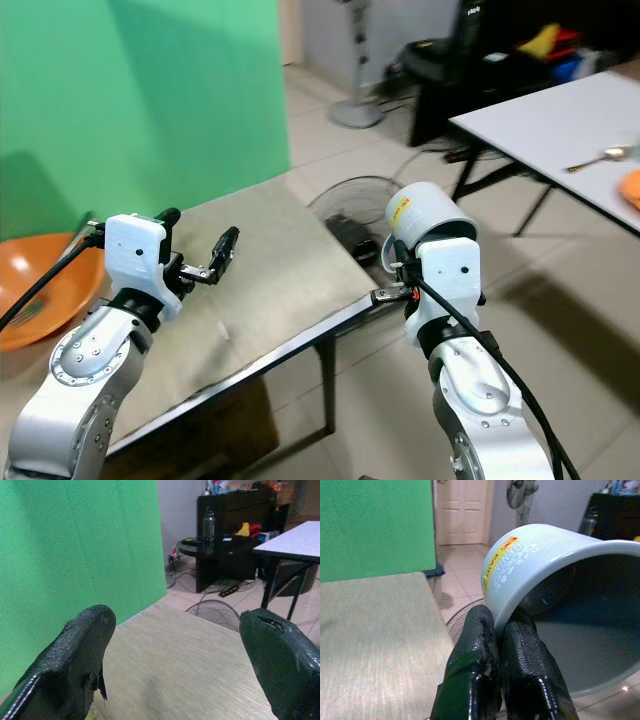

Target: Setting the table

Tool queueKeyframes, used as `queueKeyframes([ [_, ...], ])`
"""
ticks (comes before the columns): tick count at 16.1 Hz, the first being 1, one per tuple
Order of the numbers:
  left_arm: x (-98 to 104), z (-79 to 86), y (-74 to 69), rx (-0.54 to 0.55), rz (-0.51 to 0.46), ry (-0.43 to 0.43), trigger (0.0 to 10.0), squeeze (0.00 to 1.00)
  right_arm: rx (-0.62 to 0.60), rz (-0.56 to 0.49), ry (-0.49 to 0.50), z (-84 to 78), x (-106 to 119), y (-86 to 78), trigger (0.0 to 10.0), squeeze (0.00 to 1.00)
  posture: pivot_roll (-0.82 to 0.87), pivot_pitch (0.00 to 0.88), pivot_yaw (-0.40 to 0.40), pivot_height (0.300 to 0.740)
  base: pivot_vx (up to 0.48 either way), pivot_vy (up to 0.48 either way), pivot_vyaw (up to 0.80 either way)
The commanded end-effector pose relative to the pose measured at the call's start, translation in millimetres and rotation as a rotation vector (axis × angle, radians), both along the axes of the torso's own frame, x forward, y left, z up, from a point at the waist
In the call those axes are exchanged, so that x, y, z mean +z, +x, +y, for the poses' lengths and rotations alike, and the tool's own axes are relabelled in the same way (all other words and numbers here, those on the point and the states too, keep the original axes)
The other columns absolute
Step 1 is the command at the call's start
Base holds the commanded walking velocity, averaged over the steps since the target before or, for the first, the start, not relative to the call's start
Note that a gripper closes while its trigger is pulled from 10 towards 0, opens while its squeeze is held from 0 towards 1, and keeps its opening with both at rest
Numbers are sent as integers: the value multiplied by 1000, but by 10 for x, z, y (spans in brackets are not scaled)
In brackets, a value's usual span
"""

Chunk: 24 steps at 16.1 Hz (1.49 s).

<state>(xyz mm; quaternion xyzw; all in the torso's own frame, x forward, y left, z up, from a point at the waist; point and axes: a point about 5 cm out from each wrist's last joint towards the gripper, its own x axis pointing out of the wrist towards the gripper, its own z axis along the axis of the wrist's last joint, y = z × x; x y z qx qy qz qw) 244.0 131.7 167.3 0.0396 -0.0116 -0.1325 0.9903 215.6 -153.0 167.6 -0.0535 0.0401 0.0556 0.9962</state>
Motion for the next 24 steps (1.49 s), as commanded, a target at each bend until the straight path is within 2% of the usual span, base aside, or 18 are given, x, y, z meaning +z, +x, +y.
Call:
queueKeyframes([
  [1, 35, 6, 6, 7, -12, 12, 10000, 0, 4, -10, 4, 2, 33, 3, 10000, 0, 89, 11, 26, 740, 0, -255, 0],
  [6, 32, -23, 11, 1, -8, 5, 10000, 0, -16, 8, 18, -26, 20, 4, 10000, 0, 83, 14, 26, 740, 0, -290, -384],
  [24, 14, -91, 43, -45, -3, 7, 10000, 0, -76, -1, 24, -74, 33, -29, 10000, 0, 53, 0, 44, 740, 0, -292, 0],
])
